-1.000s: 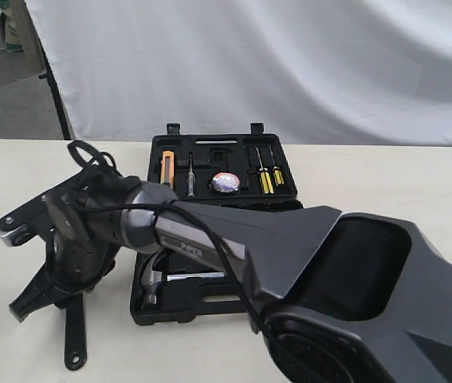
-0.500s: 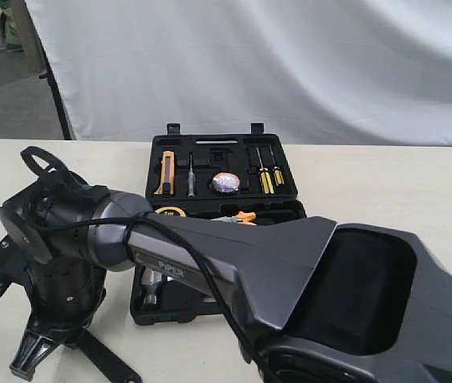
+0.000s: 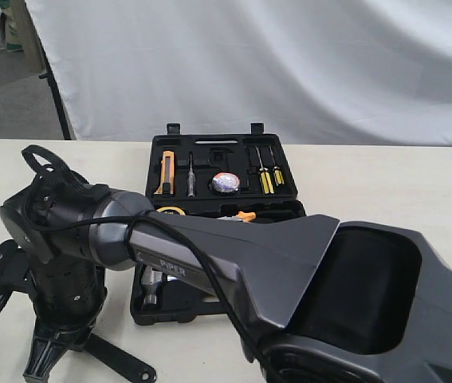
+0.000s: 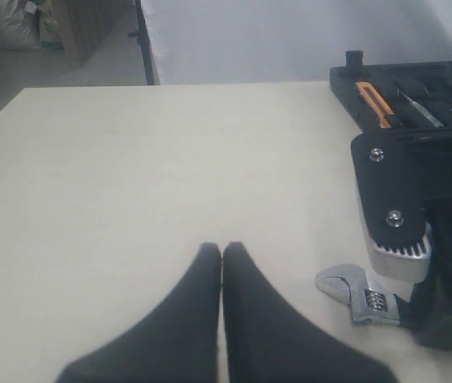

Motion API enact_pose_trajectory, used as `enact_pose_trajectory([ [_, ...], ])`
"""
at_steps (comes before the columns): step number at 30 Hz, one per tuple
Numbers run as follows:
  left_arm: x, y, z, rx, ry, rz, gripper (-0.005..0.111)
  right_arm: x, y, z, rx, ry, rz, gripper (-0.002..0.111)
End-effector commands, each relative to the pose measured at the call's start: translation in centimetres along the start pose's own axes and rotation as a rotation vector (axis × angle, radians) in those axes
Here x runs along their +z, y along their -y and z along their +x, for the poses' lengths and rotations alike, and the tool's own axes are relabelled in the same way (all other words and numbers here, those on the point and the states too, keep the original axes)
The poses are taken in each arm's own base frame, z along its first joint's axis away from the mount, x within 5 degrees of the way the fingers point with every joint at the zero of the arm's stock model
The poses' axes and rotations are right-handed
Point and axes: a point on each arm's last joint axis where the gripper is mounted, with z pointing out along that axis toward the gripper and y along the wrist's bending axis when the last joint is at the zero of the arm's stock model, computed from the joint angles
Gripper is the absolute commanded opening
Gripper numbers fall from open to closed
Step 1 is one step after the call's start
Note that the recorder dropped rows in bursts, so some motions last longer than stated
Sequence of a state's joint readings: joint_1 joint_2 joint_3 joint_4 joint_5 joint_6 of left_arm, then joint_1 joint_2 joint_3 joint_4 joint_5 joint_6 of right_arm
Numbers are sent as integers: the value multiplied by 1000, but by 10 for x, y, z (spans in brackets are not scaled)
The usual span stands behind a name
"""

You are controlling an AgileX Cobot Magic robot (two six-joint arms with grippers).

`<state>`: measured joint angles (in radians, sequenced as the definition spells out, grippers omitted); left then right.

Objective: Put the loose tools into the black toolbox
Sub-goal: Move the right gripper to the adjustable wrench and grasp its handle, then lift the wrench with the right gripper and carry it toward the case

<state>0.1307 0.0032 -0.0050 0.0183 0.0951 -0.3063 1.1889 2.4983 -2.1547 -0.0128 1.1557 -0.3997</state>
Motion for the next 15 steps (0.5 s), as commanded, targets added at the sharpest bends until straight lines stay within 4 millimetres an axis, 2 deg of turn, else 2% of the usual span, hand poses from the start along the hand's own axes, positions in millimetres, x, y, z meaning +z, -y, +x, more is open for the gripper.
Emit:
enact_pose_trajectory([
  [1, 0, -1, -2, 0, 20, -21, 1, 22, -9, 11, 4, -106, -72, 0],
  [9, 0, -1, -2, 0, 20, -21, 1, 22, -9, 11, 40, -107, -70, 1],
  [11, 0, -1, -2, 0, 20, -21, 1, 22, -9, 11, 47, -107, -70, 9],
  [15, 0, -1, -2, 0, 20, -21, 1, 21, -9, 11, 76, -106, -67, 36],
])
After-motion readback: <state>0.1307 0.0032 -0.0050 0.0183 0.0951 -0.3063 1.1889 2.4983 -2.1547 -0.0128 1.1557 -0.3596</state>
